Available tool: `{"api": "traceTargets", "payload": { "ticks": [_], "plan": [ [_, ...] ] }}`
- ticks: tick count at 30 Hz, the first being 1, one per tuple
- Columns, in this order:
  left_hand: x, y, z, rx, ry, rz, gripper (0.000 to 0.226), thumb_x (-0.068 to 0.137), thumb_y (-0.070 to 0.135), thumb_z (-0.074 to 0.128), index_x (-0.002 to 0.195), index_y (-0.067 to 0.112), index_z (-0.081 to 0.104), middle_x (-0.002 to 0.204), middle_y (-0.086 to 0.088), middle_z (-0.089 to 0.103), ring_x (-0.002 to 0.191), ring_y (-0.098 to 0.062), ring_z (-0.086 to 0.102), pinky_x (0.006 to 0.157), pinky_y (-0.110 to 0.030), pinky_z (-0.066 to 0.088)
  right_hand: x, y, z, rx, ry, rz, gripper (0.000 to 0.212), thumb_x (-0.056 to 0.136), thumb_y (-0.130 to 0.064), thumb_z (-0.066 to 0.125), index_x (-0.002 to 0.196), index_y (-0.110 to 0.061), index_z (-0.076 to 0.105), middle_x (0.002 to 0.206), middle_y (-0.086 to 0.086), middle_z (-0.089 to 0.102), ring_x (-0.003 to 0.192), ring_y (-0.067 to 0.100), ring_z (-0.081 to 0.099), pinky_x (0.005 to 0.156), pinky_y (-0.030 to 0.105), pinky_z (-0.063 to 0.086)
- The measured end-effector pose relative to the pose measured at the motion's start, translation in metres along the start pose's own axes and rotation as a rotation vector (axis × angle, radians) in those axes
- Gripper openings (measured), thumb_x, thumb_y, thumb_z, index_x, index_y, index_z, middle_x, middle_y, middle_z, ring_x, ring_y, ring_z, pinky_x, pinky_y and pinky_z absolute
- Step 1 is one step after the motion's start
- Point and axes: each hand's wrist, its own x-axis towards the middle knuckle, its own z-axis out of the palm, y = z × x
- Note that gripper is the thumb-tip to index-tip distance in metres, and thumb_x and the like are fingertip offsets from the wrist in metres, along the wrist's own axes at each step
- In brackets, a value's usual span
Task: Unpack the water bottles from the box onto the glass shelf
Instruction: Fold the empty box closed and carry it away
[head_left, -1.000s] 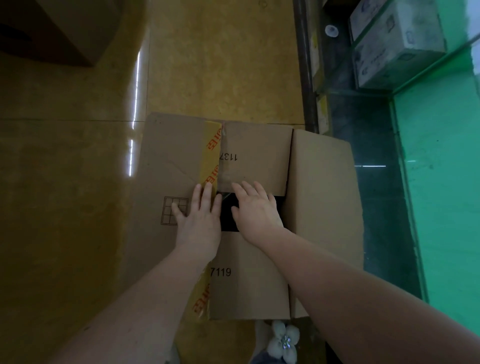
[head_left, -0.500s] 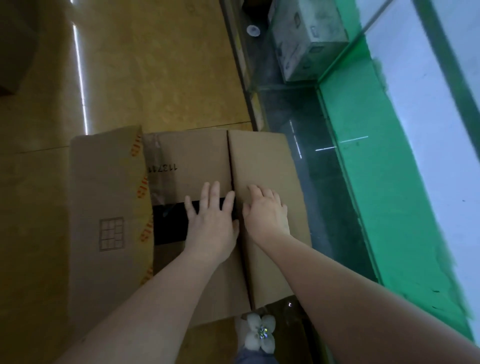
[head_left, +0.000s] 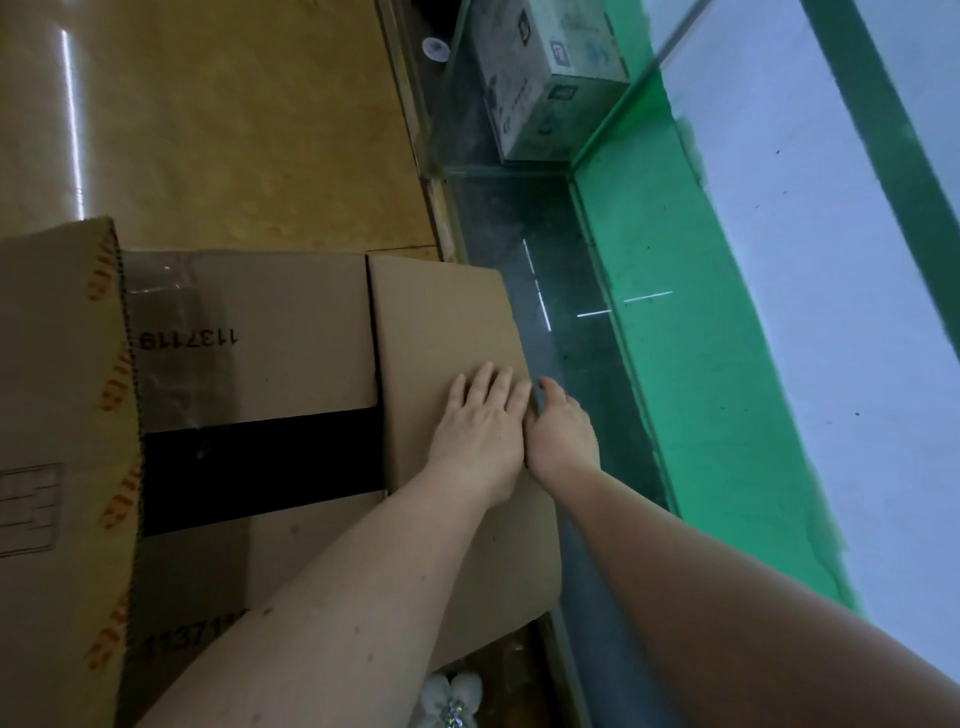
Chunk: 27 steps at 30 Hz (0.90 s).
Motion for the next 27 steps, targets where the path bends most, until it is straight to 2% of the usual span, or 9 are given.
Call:
{"api": "traceTargets", "payload": {
  "ticks": [2,6,12,16,19,22,25,27],
  "plan": [
    [0.001,0.000,0.003,0.025,0.004,0.009,0.071,0.093,0.009,0.041,0.151,0.015,0.000,0.160,-0.005,-0.003,0.147,-0.024,-0.010,0.117,-0.040,-0.006,0.003,0.001,0.002,0.029,-0.017,-0.011,0.047,0.100,-0.019,0.034,0.147,-0.015,0.027,0.145,0.013,0.042,0.134,0.028,0.037,0.108,0.037,0.031],
    [0.002,0.002,0.002,0.009,0.030,0.023,0.069,0.093,0.009,0.041,0.151,0.016,0.004,0.160,-0.006,-0.002,0.147,-0.024,-0.009,0.117,-0.041,-0.006,0.001,0.000,-0.001,0.132,0.005,0.000,0.043,0.101,-0.018,0.035,0.144,-0.014,0.037,0.135,0.011,0.054,0.123,0.027,0.050,0.090,0.025,0.037],
    [-0.025,0.012,-0.032,-0.137,0.107,0.011,0.061,0.098,0.010,0.035,0.151,0.021,0.007,0.159,-0.005,0.006,0.147,-0.021,-0.003,0.118,-0.037,-0.004,-0.035,-0.018,-0.032,0.209,0.170,0.006,0.033,0.098,-0.024,0.043,0.129,-0.015,0.051,0.122,0.009,0.063,0.114,0.027,0.056,0.088,0.028,0.041],
    [-0.063,0.013,-0.068,-0.234,0.194,-0.028,0.057,0.099,0.015,0.039,0.149,0.023,0.013,0.156,-0.001,0.018,0.146,-0.020,0.008,0.119,-0.036,0.002,-0.081,-0.050,-0.055,0.264,0.211,-0.040,0.028,0.098,-0.023,0.043,0.122,-0.015,0.054,0.114,0.007,0.066,0.106,0.025,0.059,0.084,0.028,0.041],
    [-0.098,-0.002,-0.090,-0.254,0.250,-0.095,0.055,0.099,0.022,0.039,0.149,0.022,0.015,0.153,0.003,0.024,0.145,-0.017,0.014,0.120,-0.035,0.006,-0.115,-0.080,-0.056,0.282,0.155,-0.108,0.027,0.099,-0.025,0.041,0.121,-0.019,0.054,0.111,0.004,0.067,0.102,0.023,0.061,0.085,0.029,0.045],
    [-0.132,-0.026,-0.102,-0.231,0.241,-0.171,0.064,0.096,0.021,0.048,0.150,0.020,0.012,0.153,0.004,0.027,0.144,-0.015,0.017,0.120,-0.035,0.008,-0.140,-0.107,-0.042,0.271,0.072,-0.180,0.032,0.099,-0.028,0.038,0.127,-0.022,0.053,0.115,0.002,0.066,0.105,0.021,0.061,0.091,0.032,0.048],
    [-0.154,-0.054,-0.102,-0.197,0.252,-0.255,0.071,0.093,0.021,0.055,0.149,0.019,0.011,0.152,0.003,0.027,0.144,-0.015,0.018,0.121,-0.035,0.010,-0.153,-0.130,-0.020,0.244,-0.009,-0.240,0.035,0.101,-0.028,0.034,0.132,-0.024,0.051,0.117,-0.001,0.065,0.104,0.016,0.061,0.082,0.023,0.044],
    [-0.163,-0.073,-0.098,-0.171,0.241,-0.313,0.069,0.095,0.021,0.051,0.150,0.017,0.010,0.154,0.000,0.023,0.145,-0.017,0.013,0.120,-0.035,0.008,-0.156,-0.142,-0.002,0.213,-0.056,-0.284,0.035,0.101,-0.026,0.033,0.132,-0.025,0.051,0.115,0.000,0.066,0.100,0.016,0.062,0.077,0.022,0.045]
  ]
}}
